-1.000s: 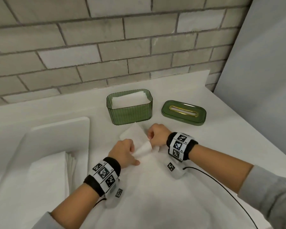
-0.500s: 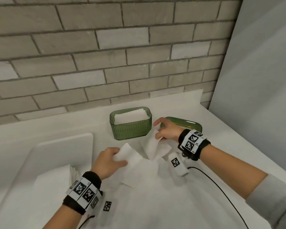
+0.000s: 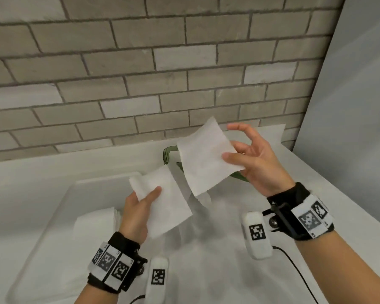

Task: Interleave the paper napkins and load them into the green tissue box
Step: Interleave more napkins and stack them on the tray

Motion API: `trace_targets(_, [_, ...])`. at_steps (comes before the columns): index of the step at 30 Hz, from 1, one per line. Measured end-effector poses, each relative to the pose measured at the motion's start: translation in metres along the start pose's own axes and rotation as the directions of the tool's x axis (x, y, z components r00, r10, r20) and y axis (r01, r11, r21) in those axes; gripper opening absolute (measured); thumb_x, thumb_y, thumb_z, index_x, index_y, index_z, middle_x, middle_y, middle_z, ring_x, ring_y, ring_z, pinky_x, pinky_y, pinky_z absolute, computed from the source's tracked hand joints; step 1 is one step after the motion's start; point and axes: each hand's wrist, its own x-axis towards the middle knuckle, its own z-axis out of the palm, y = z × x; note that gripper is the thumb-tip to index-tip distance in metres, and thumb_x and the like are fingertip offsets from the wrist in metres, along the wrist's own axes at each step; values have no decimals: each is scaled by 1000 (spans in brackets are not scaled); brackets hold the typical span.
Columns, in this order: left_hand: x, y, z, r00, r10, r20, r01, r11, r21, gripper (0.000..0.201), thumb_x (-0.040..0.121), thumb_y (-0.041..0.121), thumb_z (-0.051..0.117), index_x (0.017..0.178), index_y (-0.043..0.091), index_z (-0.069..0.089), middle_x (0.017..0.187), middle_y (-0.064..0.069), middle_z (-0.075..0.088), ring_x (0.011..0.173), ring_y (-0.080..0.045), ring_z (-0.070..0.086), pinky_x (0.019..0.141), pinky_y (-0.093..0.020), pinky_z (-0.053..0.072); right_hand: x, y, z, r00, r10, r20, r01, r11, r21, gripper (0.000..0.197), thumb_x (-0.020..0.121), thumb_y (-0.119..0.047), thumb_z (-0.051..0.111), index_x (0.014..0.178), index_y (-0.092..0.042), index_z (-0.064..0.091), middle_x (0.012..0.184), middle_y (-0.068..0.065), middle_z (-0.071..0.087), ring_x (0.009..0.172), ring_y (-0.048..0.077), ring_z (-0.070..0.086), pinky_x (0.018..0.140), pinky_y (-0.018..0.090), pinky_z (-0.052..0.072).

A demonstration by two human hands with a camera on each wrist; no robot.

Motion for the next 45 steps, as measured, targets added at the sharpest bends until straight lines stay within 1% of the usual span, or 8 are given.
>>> trace_targets(8, [-21, -14, 10, 995, -25, 96, 37, 991, -126, 31, 96, 17, 57, 125, 9, 64, 117, -12, 73, 102, -28, 71, 73, -37, 59, -27, 89, 19, 991, 123, 44, -125, 992, 22, 56, 82, 14, 64, 126, -13, 44, 107, 23, 71, 90, 30, 70, 76, 37, 56])
trace_targets(13, [-27, -23, 10, 942, -193, 273, 274, 914, -298, 77, 87, 69, 35, 134, 12, 58, 131, -19, 65, 122, -36, 61, 94, -50, 54, -37, 119, 22, 986, 148, -74, -152, 987, -52, 52, 80, 14, 67, 121, -11, 49, 105, 22, 69, 88, 32, 69, 76, 35, 57])
trace_targets(19, [-27, -37, 10, 985, -5, 172, 15, 998, -58, 28, 89, 3, 63, 116, 1, 68, 115, -21, 72, 106, -38, 69, 96, -52, 53, -39, 127, 23, 936, 302, -180, -347, 881, -323, 45, 77, -28, 80, 118, -23, 61, 108, 0, 58, 82, 14, 60, 66, 14, 50])
trace_targets(24, [-31, -47, 13, 988, 2, 155, 4, 999, -38, 31, 98, 18, 52, 117, -2, 67, 114, -24, 71, 111, -44, 65, 99, -53, 51, -38, 138, 16, 930, 276, -242, -339, 898, -280, 12, 85, -22, 73, 92, -12, 72, 80, 0, 67, 74, 9, 58, 58, 7, 41])
trace_targets(29, [-33, -52, 15, 988, -53, 142, 59, 997, -41, 33, 102, 23, 46, 115, 2, 69, 112, -21, 73, 109, -40, 67, 92, -48, 55, -41, 149, 15, 893, 353, -278, -391, 915, -95, 37, 76, -15, 82, 107, -14, 62, 75, 1, 59, 68, 14, 61, 58, 17, 46])
trace_targets(33, [-30, -53, 13, 978, -133, 158, 151, 983, -104, 38, 103, 29, 44, 122, 5, 66, 116, -19, 72, 109, -37, 68, 94, -49, 52, -41, 152, 13, 920, 274, -279, -305, 950, -71, 34, 75, -8, 81, 105, -13, 68, 52, -14, 48, 53, 8, 50, 56, 14, 42])
trace_targets(37, [-22, -52, 10, 962, -204, 184, 241, 948, -208, 44, 104, 34, 39, 131, 6, 60, 124, -20, 68, 116, -38, 65, 99, -52, 48, -37, 144, 8, 944, 246, -221, -249, 968, 15, 42, 76, 2, 77, 115, -8, 66, 65, 0, 66, 71, 18, 67, 69, 25, 54])
trace_targets(45, [-16, -55, 13, 929, -288, 232, 343, 905, -250, 52, 104, 42, 35, 133, 6, 59, 126, -20, 67, 115, -36, 65, 96, -49, 49, -35, 145, 14, 966, 215, -144, -222, 974, -35, 44, 74, 7, 77, 112, -7, 61, 86, 18, 73, 84, 32, 72, 77, 41, 59])
